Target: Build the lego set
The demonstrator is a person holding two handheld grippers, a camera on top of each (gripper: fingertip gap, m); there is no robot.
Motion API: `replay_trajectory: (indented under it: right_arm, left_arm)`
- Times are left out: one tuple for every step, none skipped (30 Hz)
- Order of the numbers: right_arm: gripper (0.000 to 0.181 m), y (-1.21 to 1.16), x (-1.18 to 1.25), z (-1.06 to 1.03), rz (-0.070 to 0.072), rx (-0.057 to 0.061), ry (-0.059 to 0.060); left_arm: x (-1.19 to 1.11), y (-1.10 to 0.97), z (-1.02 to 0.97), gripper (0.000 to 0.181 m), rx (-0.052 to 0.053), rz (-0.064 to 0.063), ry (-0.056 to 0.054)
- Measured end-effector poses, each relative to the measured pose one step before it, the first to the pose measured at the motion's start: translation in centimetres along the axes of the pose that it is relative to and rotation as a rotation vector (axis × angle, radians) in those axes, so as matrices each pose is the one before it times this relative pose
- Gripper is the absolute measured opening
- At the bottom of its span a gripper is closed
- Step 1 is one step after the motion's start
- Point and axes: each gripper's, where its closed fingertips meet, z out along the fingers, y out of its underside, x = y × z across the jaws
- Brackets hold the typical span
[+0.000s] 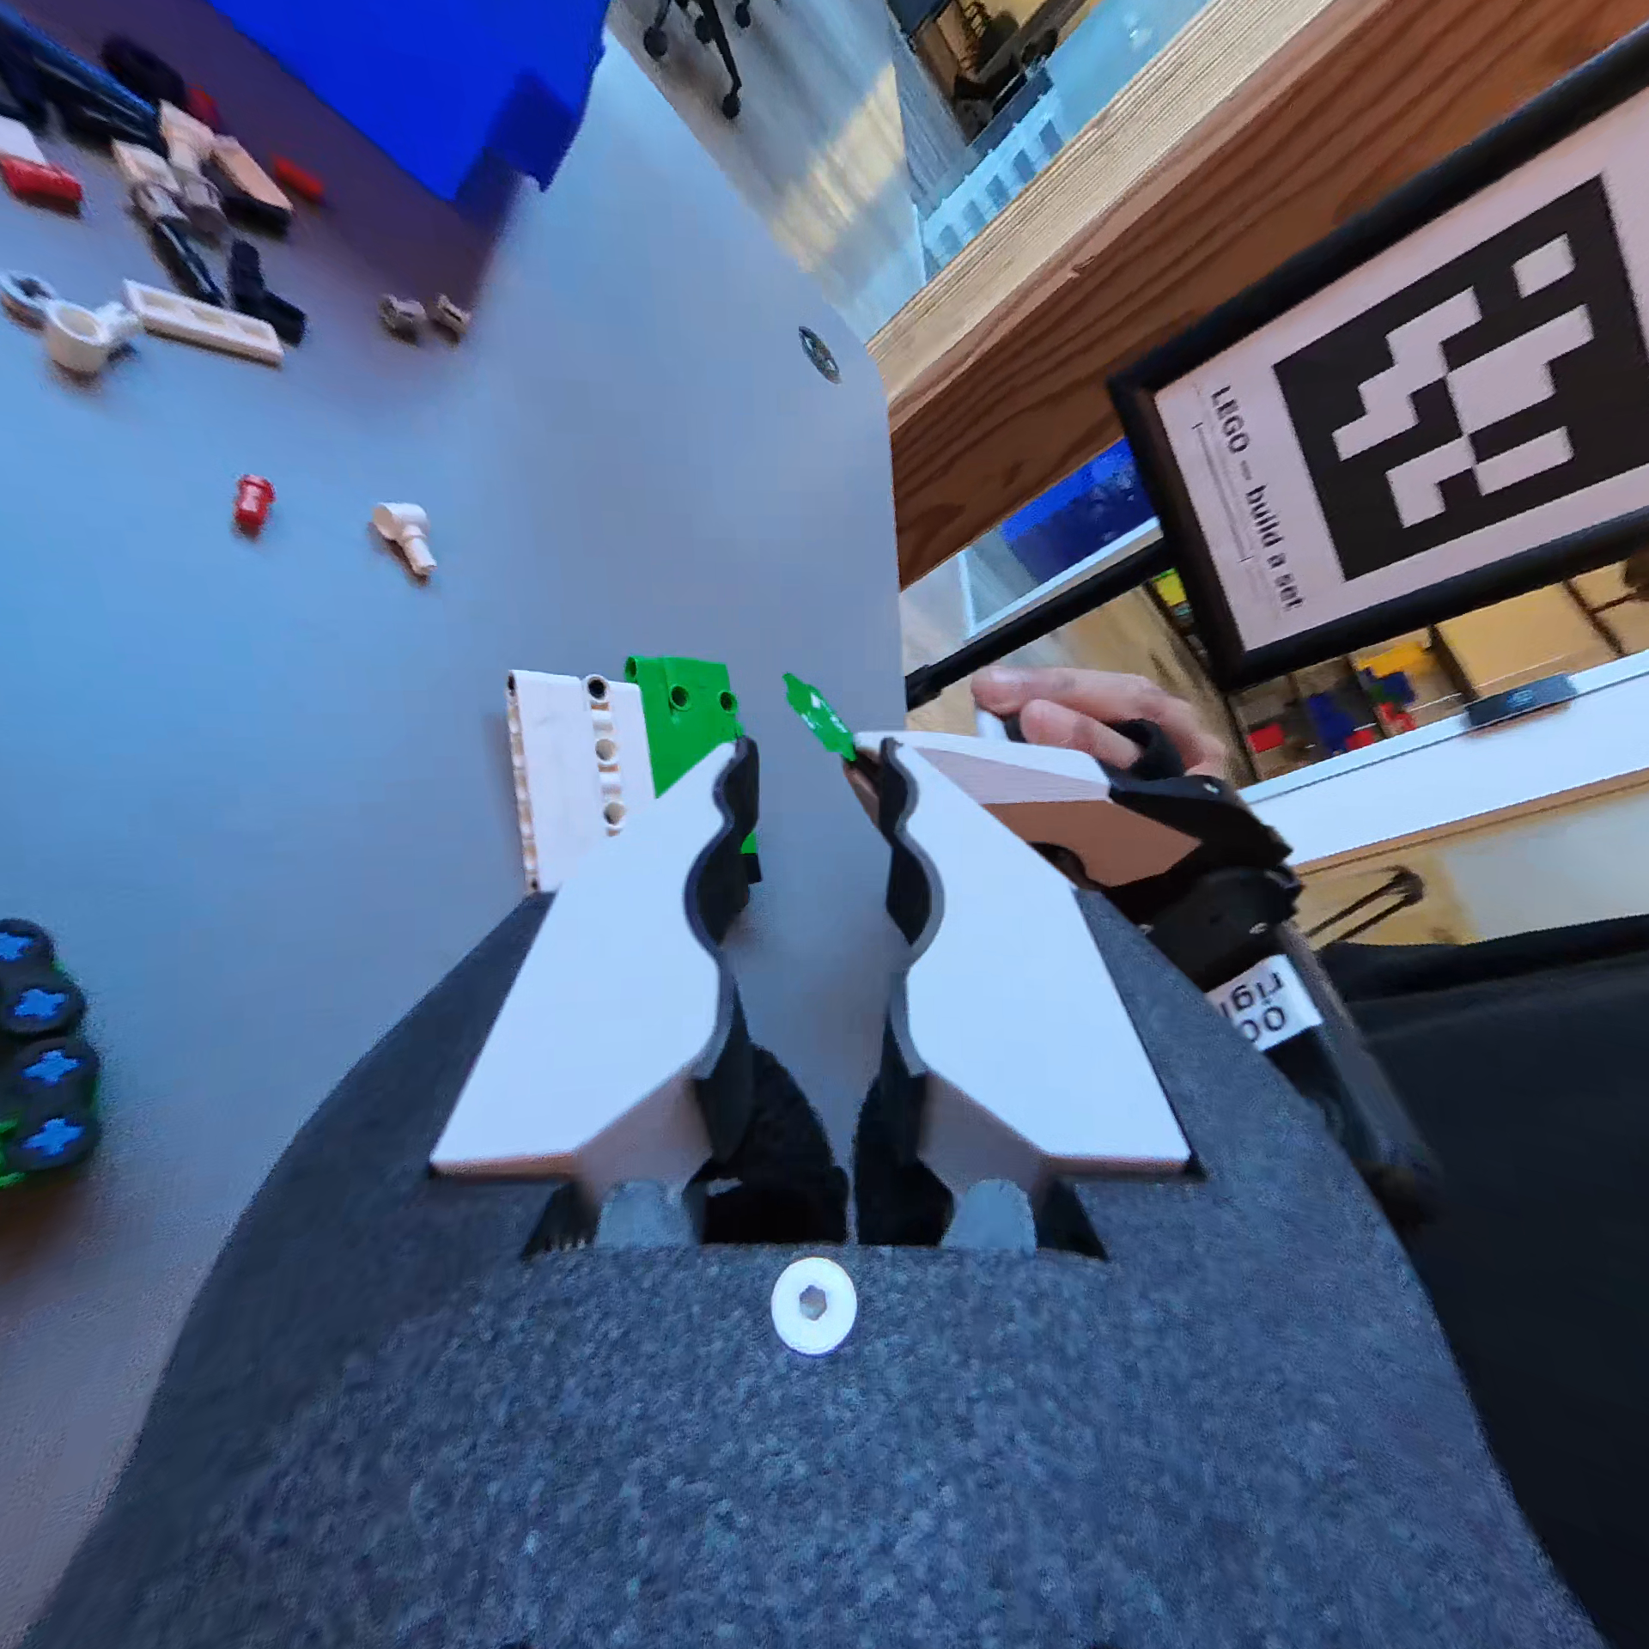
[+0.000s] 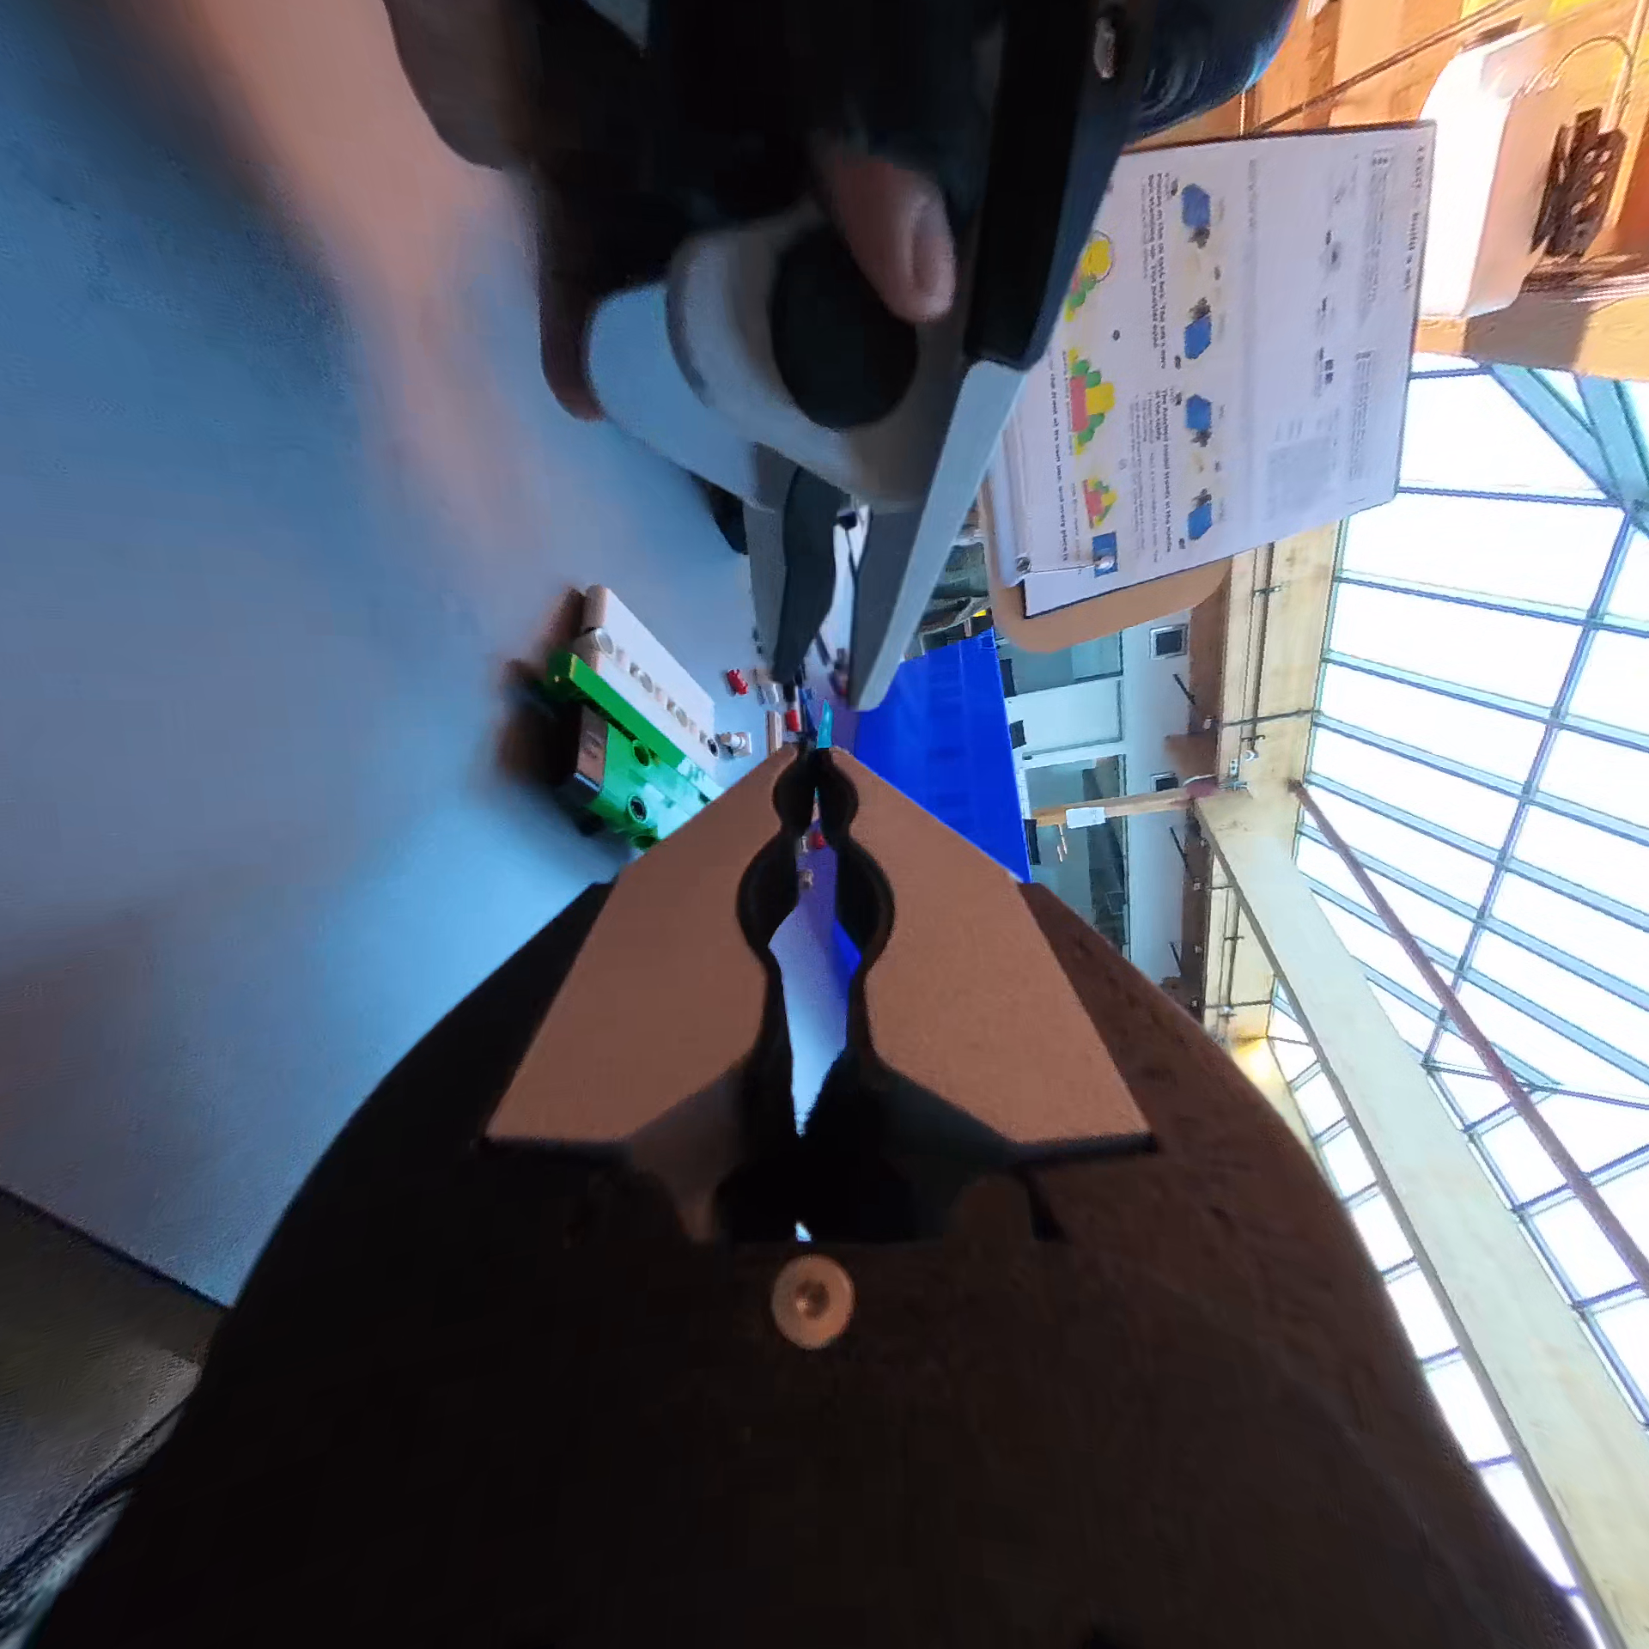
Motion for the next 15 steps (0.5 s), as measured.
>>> replay_trajectory:
  right_arm:
    - [0.000,0.129,-0.021,0.025,-0.0077,-0.0060,0.0035]
    - [0.000,0.150,0.090,0.012,-0.0065,-0.0085,0.0107]
    - [0.000,0.057,-0.006,-0.007,-0.0068,-0.0018,0.0030]
    - [0.000,-0.049,-0.017,-0.024,-0.0046,0.0047,0.0005]
    - [0.000,-0.048,0.033,-0.031,-0.0021,0.0034,0.0026]
    - [0.000,-0.062,0.086,-0.037,-0.0014,0.0030,0.0049]
    - [0.000,-0.051,-0.010,0.009,-0.0012,0.0021,-0.0009]
    - [0.000,0.000,0.014,0.030,-0.0022,-0.0025,0.0015]
    - [0.000,-0.040,0.017,0.014,-0.0049,0.0007,0.0029]
    - [0.000,-0.080,-0.032,-0.001,-0.0034,0.0038,-0.0004]
    - [0.000,-0.038,-0.025,0.007,0.0012,0.0007,-0.0007]
    - [0.000,-0.028,-0.005,0.006,0.0015,0.0008,-0.0001]
    - [0.000,-0.001,-0.047,0.022,0.0000,0.0006,-0.0014]
    - [0.000,0.059,-0.012,0.028,-0.0006,-0.0025,0.0010]
    - [0.000,0.068,-0.067,0.051,-0.0001,-0.0024,-0.0023]
  left_arm:
    - [0.146,0.077,0.090,0.023,-0.0019,-0.0255,0.0157]
    - [0.079,0.050,0.058,0.022,0.0013,-0.0235,0.0113]
    - [0.028,0.042,0.045,0.019,0.0025,-0.0205,0.0091]
    - [-0.062,0.061,0.061,0.019,0.0015,-0.0160,0.0040]
    - [-0.051,0.009,0.061,0.019,0.0039,-0.0121,0.0043]
    - [-0.015,0.008,0.075,0.019,0.0034,-0.0118,0.0062]
    - [0.035,0.018,0.083,0.019,0.0013,-0.0142,0.0078]
    - [0.051,0.002,0.055,0.018,0.0028,-0.0152,0.0073]
    - [0.023,-0.069,0.026,0.018,0.0066,-0.0106,0.0044]
    - [-0.006,-0.119,-0.019,0.015,0.0086,-0.0048,-0.0004]
    - [-0.030,-0.083,-0.021,0.013,0.0051,-0.0006,-0.0025]
    - [0.012,-0.024,-0.019,0.012,0.0006,0.0007,-0.0011]
    - [0.017,-0.058,-0.042,0.012,0.0015,0.0004,-0.0011]
    - [-0.013,-0.029,-0.038,0.012,0.0005,0.0014,-0.0036]
    - [-0.014,0.031,-0.020,0.012,-0.0046,0.0037,-0.0040]
